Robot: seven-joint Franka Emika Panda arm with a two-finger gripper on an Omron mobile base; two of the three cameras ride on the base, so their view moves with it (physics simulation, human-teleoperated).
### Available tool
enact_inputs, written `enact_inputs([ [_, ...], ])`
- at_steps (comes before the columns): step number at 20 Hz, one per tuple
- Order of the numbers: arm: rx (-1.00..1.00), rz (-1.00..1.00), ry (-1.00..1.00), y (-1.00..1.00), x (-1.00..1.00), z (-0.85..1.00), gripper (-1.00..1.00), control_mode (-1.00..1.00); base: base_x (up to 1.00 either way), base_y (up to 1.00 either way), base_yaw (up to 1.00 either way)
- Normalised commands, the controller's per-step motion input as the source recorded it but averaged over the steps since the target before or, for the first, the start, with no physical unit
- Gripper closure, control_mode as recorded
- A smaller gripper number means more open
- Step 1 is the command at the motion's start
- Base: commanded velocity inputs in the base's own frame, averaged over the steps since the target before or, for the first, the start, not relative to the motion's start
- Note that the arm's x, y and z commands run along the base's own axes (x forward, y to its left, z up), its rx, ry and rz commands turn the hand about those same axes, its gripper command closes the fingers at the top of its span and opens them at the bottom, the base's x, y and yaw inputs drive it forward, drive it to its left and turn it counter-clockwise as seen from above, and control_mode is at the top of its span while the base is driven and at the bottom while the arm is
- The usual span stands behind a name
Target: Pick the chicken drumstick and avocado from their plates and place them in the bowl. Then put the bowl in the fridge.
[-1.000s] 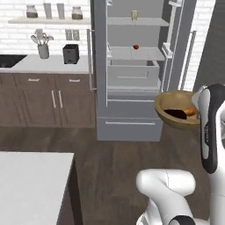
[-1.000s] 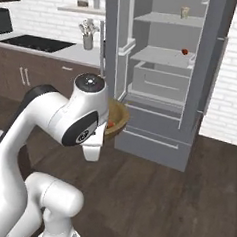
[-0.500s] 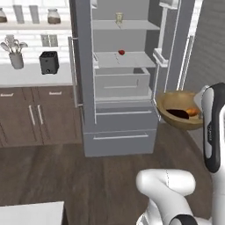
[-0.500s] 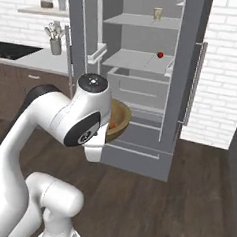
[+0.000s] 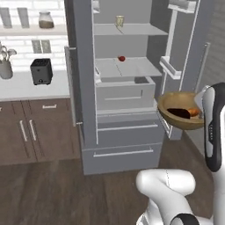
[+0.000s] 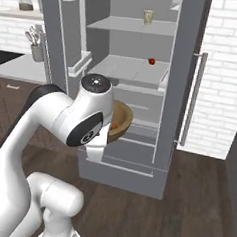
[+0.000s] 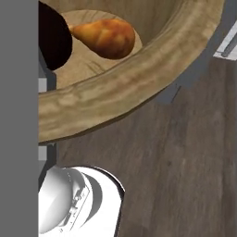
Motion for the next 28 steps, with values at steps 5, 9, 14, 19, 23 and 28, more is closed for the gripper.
enact_inputs([
  [5, 0.0, 0.0, 0.0, 0.0, 0.0, 0.0, 1.0, 1.0, 0.87, 0.26, -0.13],
  [9, 0.0, 0.0, 0.0, 0.0, 0.0, 0.0, 1.0, 1.0, 0.96, -0.07, -0.05],
  [14, 0.0, 0.0, 0.0, 0.0, 0.0, 0.0, 1.0, 1.0, 0.97, 0.02, -0.02],
  [19, 0.0, 0.0, 0.0, 0.0, 0.0, 0.0, 1.0, 1.0, 0.72, -0.06, 0.0],
  [23, 0.0, 0.0, 0.0, 0.0, 0.0, 0.0, 1.0, 1.0, 0.56, 0.0, 0.0],
  [28, 0.0, 0.0, 0.0, 0.0, 0.0, 0.0, 1.0, 1.0, 0.66, 0.0, 0.0],
])
